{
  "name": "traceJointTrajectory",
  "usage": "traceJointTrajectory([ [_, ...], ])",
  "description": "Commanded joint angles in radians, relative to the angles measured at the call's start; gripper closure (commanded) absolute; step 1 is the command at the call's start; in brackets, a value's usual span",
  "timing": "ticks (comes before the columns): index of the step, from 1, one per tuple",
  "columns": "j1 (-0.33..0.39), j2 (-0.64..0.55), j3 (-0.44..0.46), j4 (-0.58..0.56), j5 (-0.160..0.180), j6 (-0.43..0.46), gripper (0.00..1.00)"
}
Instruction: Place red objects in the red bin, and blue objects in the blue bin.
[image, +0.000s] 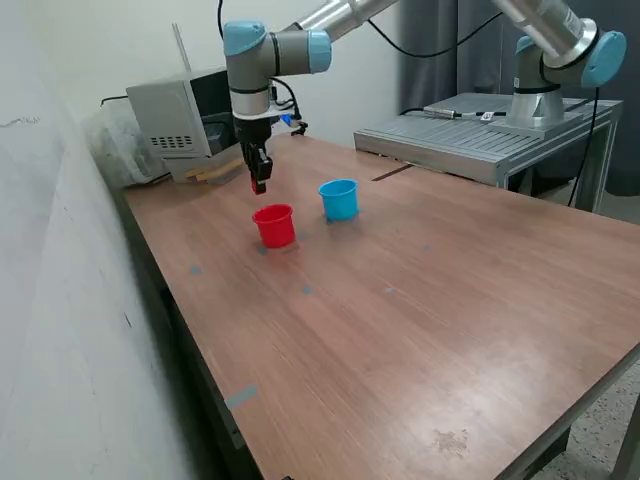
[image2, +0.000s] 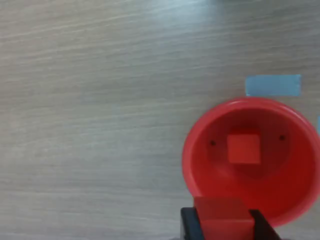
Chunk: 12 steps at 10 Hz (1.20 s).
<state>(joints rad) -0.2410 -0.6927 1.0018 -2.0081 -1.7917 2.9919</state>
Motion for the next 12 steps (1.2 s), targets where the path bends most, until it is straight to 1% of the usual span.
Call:
traceJointTrajectory([
  [1,-0.008,0.012,-0.002,0.002,0.003,-0.001,1.00],
  [5,0.015,0.012,0.011,0.011,0.005,-0.001,1.00],
  [7,0.015,0.012,0.014,0.008,0.014,0.001,1.00],
  [8,0.015,0.012,0.015,0.005,0.012,0.002,0.00],
  [12,0.014,0.010,0.023,0.009,0.012,-0.004,0.00],
])
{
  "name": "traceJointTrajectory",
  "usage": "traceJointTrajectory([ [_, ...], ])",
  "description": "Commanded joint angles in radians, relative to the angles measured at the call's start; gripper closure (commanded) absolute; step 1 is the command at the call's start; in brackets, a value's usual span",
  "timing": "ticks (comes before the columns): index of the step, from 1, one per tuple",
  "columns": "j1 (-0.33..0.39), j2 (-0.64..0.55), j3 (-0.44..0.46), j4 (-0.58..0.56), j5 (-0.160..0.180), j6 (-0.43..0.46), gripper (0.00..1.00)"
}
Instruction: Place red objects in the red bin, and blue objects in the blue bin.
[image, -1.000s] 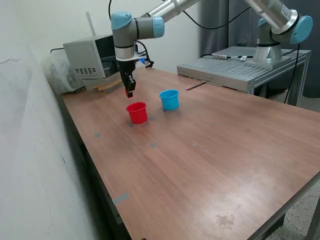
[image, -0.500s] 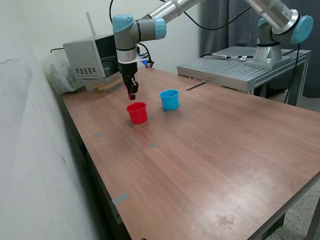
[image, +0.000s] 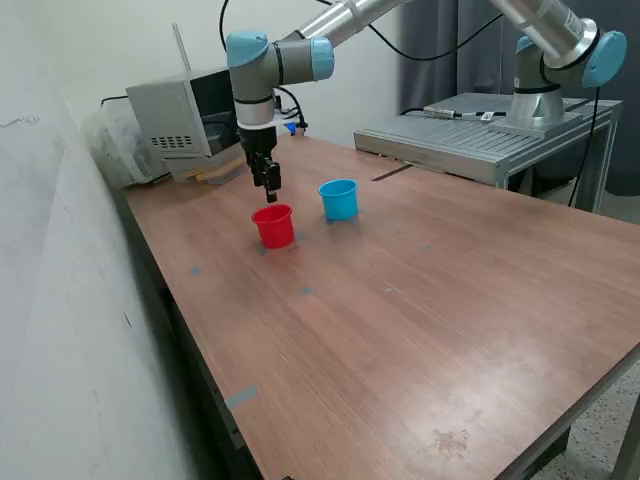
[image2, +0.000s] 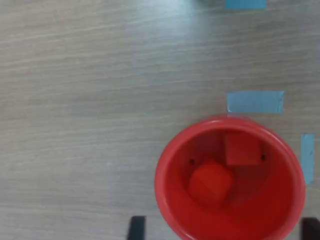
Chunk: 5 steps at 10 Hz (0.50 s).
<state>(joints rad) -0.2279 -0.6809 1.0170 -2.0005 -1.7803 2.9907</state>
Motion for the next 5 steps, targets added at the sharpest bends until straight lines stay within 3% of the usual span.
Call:
traceJointTrajectory([
  [1,0.004,-0.021,0.046,0.003,0.001,0.005,0.00],
  [5,0.059,-0.376,0.393,0.002,0.005,0.008,0.00],
])
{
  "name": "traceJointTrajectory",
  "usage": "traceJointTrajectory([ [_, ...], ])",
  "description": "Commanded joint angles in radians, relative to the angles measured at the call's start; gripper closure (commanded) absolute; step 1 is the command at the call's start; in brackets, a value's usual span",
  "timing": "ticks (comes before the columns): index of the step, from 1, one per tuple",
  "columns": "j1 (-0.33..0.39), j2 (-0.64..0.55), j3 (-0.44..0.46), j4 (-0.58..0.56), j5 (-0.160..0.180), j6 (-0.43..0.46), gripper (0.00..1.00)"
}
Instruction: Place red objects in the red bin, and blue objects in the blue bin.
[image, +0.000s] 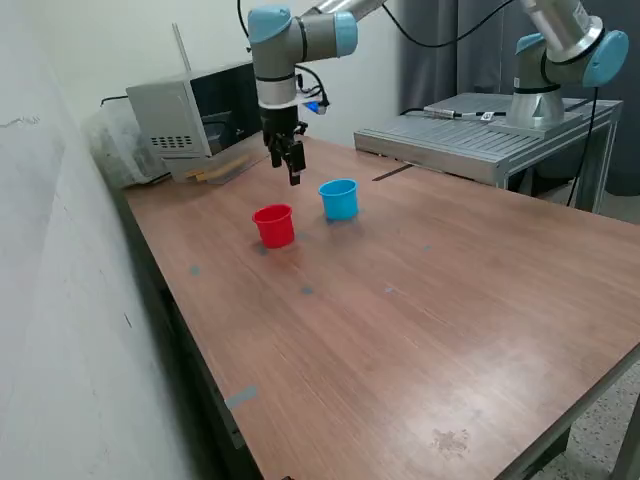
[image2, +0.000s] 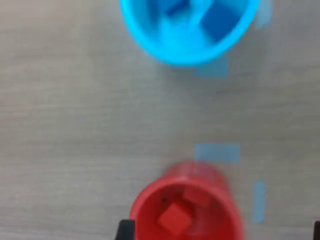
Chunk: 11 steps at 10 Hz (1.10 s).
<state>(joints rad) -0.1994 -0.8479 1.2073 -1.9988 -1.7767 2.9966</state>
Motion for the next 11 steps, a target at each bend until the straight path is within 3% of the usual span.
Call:
traceJointTrajectory([
  [1,0.061,-0.305,0.275,0.000,0.000,0.001,0.00],
  [3,0.113,-0.467,0.372,0.003,0.000,0.004,0.00],
  [5,0.118,-0.609,0.472,0.030,0.002,0.004,0.00],
  [7,0.107,-0.734,0.546,0.156,0.000,0.005,0.00],
  [9,0.101,-0.815,0.630,0.256,0.000,0.007,0.00],
  [11,0.107,-0.865,0.692,0.262,0.000,0.005,0.00],
])
